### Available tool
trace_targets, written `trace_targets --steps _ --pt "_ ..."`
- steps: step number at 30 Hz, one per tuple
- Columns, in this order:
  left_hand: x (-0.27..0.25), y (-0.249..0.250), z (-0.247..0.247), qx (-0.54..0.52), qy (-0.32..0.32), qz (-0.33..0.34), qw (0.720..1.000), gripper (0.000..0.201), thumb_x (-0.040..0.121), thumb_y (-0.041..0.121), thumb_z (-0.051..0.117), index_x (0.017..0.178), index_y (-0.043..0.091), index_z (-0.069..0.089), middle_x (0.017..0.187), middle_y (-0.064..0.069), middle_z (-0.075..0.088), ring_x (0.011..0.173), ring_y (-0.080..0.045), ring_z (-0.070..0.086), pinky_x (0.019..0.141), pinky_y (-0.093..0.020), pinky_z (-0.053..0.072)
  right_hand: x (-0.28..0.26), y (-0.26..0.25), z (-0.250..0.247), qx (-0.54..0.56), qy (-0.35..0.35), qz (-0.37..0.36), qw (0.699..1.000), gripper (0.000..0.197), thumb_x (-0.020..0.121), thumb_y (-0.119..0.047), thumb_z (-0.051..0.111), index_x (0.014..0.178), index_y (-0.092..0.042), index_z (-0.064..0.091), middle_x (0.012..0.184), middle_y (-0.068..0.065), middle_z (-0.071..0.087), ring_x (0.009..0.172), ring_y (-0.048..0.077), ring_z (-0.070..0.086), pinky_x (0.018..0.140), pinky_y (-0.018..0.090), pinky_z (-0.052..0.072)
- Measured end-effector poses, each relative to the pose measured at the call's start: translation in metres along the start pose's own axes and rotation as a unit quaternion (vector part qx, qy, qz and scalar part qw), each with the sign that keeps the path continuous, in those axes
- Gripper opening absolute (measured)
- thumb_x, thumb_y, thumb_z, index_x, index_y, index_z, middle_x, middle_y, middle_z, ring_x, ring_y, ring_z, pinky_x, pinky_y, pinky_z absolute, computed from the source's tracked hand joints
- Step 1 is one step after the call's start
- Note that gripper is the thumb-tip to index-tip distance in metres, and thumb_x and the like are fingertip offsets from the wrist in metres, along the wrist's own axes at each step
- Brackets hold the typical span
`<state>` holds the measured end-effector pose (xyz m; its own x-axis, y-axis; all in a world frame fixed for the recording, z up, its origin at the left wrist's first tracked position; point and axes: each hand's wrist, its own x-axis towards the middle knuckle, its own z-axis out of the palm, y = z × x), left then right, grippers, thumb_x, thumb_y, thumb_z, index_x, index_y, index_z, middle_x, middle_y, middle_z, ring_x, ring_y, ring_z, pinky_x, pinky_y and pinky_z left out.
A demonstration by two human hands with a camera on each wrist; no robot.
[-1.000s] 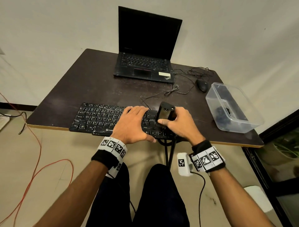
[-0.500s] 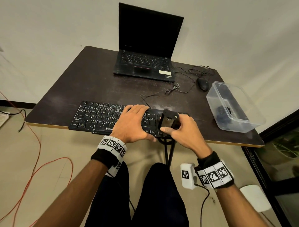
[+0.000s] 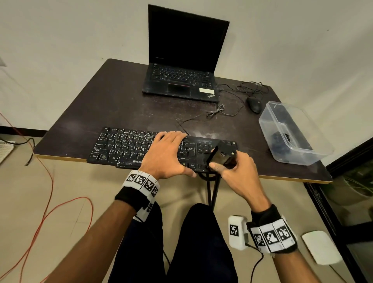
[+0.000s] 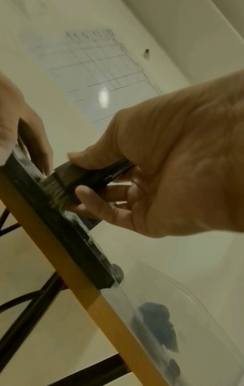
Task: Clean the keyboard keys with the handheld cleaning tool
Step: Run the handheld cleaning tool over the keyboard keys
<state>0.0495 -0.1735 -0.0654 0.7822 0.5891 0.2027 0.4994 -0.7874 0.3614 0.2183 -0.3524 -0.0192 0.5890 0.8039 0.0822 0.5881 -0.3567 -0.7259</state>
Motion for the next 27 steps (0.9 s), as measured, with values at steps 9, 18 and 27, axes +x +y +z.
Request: trace_targets --steps 9,18,27 --pt "0.001 0.0 -0.001 0.0 0.002 0.003 1.0 0.134 0.045 0.098 0.058 0.153 0.021 0.043 0.153 0.006 0.05 0.143 -0.015 0.041 0.128 -0.038 0.016 -0.015 -0.002 0.007 -0.009 0.033 0.003 0.999 0.017 0.082 -0.029 0.088 0.093 -0.032 0.076 0.082 -0.021 0.075 0.083 0.006 0.073 0.079 0.027 0.054" --pt "0.0 0.0 -0.001 -0.001 0.0 0.002 1.0 0.135 0.045 0.098 0.059 0.154 0.021 0.043 0.155 0.005 0.049 0.145 -0.015 0.04 0.128 -0.038 0.016 -0.023 0.007 0.01 0.034 0.055 0.014 0.998 0.016 0.081 -0.028 0.089 0.093 -0.029 0.078 0.082 -0.018 0.078 0.082 0.003 0.073 0.074 0.028 0.055" --pt "-0.001 0.001 -0.001 -0.005 0.002 0.003 1.0 0.131 0.046 0.096 0.065 0.152 0.022 0.044 0.152 0.007 0.05 0.143 -0.013 0.041 0.129 -0.037 0.015 -0.025 0.013 0.01 0.032 0.1 0.014 0.994 0.025 0.083 -0.029 0.088 0.106 -0.027 0.08 0.087 -0.014 0.081 0.085 0.01 0.076 0.079 0.032 0.06"
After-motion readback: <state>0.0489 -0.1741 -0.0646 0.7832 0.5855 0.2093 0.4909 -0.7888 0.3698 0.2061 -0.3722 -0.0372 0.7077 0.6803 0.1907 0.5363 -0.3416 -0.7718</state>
